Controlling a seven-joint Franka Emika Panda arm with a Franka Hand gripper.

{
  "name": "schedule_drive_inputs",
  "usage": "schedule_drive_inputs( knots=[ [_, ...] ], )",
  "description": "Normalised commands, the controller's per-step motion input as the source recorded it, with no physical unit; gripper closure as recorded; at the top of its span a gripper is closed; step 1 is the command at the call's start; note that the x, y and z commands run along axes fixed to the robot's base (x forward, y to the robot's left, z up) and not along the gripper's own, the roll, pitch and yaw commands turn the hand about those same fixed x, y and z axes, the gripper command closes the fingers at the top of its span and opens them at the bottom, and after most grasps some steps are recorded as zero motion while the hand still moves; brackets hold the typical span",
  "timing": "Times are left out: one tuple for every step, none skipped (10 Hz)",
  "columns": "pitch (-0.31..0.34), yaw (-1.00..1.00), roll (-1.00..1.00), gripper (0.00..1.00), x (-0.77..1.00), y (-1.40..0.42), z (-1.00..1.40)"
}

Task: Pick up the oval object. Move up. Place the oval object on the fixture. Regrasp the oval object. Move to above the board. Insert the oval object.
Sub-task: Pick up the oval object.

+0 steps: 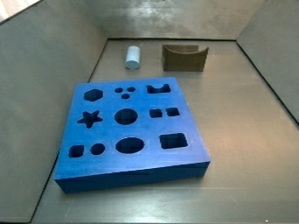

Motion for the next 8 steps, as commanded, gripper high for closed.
schedule_drive_inputs(
  knots=[
    [-0.047, 0.00, -0.14, 0.00, 0.00, 0.01, -0.11],
    [-0.003, 0.00, 0.00, 0.00, 0.05, -0.06, -0.19],
    [-0.001, -0.10, 0.09, 0.00, 0.31, -0.08, -1.00],
    [-0.013, -0.12, 0.08, 0.00, 0.14, -0.17, -1.00],
    [-0.011, -0.05, 0.04, 0.00, 0.05, -0.19, -1.00],
    [0.000, 0.00, 0.02, 0.00, 0.00, -0.13, -1.00],
    [0.000, 0.04, 0.02, 0.00, -0.03, -0.11, -1.00],
    [0.000, 0.11, 0.03, 0.00, -0.25, -0.01, -1.00]
  ],
)
